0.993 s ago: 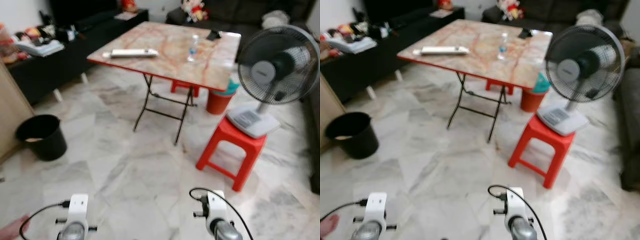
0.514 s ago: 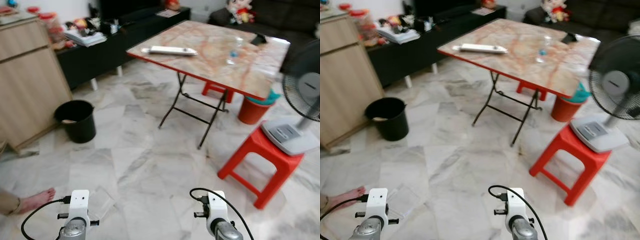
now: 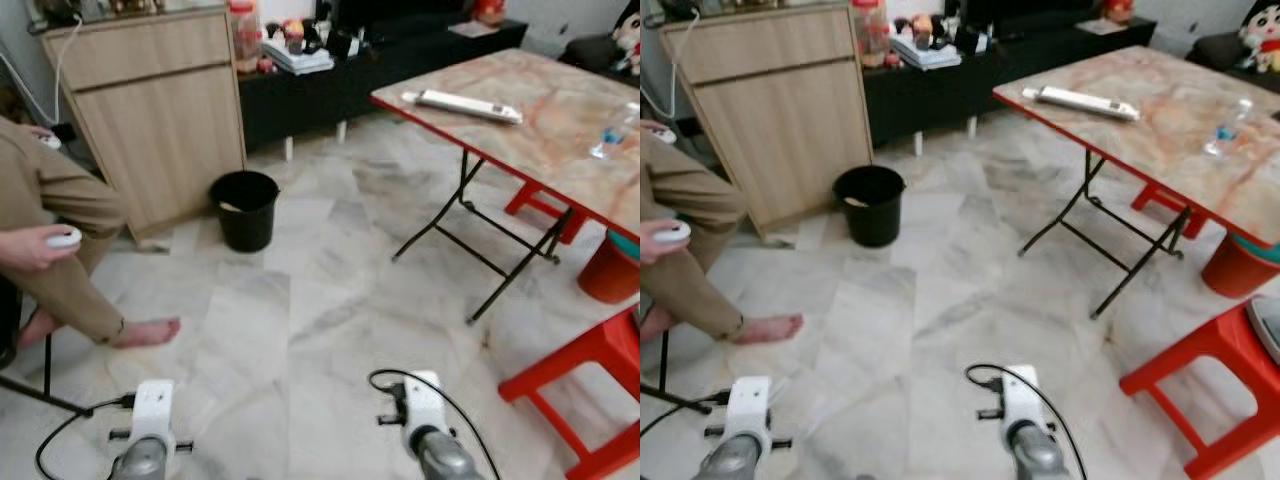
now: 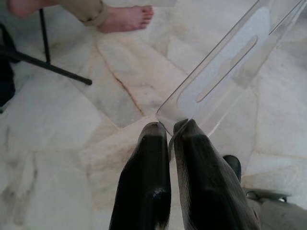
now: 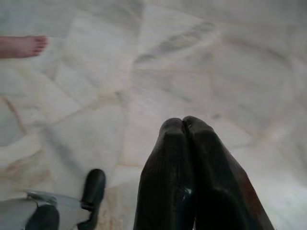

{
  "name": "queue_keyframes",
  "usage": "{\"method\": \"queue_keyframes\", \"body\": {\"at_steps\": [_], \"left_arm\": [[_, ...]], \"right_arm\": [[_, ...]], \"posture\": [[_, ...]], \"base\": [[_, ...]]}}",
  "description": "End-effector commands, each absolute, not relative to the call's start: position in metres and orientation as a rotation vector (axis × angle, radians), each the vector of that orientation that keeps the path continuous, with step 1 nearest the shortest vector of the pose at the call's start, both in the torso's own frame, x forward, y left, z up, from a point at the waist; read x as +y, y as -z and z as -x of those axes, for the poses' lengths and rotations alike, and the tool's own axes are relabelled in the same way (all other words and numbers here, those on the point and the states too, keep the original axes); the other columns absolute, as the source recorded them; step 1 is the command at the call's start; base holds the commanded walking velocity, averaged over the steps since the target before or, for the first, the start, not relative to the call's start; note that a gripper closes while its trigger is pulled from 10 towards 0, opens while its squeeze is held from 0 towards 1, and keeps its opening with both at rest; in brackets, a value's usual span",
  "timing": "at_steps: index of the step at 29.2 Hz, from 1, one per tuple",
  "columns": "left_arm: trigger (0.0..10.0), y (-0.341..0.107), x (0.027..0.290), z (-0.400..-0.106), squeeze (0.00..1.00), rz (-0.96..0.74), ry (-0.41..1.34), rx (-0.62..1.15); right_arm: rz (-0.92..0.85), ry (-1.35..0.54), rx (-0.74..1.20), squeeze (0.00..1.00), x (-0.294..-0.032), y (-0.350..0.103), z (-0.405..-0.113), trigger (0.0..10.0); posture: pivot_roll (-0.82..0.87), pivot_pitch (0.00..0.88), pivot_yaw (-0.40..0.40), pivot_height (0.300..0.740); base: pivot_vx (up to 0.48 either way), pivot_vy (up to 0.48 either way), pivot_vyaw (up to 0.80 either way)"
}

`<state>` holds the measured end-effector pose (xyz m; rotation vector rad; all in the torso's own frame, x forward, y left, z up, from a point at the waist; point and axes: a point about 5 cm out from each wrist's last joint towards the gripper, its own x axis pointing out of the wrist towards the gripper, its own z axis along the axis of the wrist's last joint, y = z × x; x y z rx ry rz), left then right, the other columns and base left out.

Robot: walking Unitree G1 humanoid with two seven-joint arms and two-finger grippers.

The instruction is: Picking trash to rubbish bin

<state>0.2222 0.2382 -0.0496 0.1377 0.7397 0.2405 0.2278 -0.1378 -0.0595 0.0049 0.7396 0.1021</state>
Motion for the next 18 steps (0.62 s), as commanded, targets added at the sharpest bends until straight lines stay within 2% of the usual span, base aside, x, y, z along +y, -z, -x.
{"method": "queue_keyframes", "body": {"at_steps": [1, 5, 18], "left_arm": [[10.0, 0.0515, 0.2368, -0.2202, 0.0, -0.113, -0.249, 0.75], [10.0, 0.052, 0.2381, -0.2184, 0.0, -0.11, -0.253, 0.747], [10.0, 0.0531, 0.2392, -0.2161, 0.0, -0.132, -0.239, 0.757]], "right_arm": [[-0.002, -0.088, 0.742, 0.0, -0.1434, 0.0595, -0.2279, 10.0], [-0.018, -0.077, 0.745, 0.0, -0.1437, 0.06, -0.2271, 10.0], [-0.022, -0.073, 0.783, 0.0, -0.1473, 0.0656, -0.2186, 10.0]], "posture": [[0.05, 0.047, -0.042, 0.74], [0.05, 0.047, -0.042, 0.74], [0.05, 0.036, -0.037, 0.74]], "base": [[0.0, 0.0, 0.0], [0.0, 0.0, 0.0], [0.468, 0.0, 0.0]]}}
